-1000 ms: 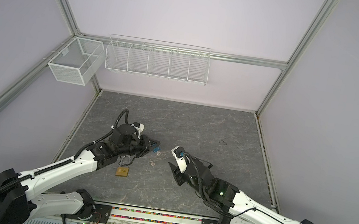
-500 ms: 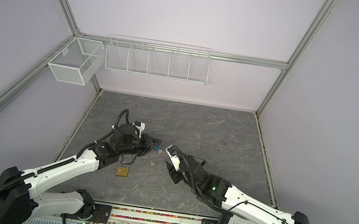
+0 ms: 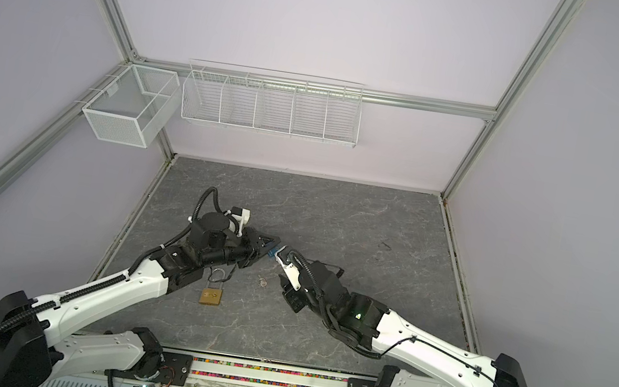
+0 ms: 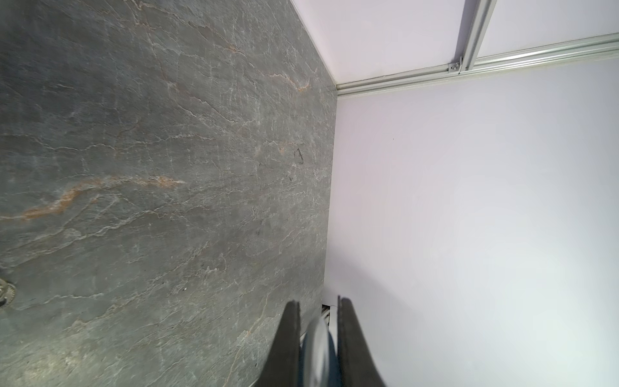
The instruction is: Unlock with the key
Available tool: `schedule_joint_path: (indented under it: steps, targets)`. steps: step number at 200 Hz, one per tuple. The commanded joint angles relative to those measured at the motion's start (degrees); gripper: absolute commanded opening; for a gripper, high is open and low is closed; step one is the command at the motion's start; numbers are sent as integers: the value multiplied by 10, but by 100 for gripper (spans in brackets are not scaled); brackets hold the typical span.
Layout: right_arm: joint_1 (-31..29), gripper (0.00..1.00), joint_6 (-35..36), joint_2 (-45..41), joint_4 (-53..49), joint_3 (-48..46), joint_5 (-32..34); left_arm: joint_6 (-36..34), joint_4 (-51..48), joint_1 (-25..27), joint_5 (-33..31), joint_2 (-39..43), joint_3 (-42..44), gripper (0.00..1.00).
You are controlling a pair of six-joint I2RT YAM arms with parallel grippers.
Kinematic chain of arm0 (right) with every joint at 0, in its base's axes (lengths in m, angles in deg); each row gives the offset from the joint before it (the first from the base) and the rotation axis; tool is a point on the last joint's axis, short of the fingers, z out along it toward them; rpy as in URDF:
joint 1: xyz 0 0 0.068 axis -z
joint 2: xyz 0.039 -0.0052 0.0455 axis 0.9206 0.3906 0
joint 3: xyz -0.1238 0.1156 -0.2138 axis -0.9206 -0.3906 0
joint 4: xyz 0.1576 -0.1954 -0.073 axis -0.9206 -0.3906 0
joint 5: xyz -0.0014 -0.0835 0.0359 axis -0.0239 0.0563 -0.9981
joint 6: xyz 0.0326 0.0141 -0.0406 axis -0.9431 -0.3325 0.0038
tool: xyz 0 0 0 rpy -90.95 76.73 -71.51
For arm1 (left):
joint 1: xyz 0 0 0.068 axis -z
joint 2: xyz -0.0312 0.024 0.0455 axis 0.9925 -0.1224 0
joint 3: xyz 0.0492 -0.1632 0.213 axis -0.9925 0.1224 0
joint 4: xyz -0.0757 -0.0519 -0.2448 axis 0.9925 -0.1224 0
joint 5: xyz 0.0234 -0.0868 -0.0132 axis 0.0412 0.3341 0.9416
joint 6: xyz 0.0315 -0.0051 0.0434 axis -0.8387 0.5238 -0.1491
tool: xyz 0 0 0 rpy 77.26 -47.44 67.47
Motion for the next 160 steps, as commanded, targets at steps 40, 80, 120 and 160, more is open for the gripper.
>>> schedule_joint_path:
  steps: [40,80,120,160]
  targets:
    - [-2,37,29,54,8,53,16,-10,-2,2,19,20,-12,0]
    - [-1,34,33,77,1,69,42,-10,-3,2,21,25,-11,0]
    - [1,33,42,101,-11,96,69,-14,-11,2,22,29,-11,0]
    - [0,24,54,114,-18,109,68,-13,-11,2,19,32,-8,0]
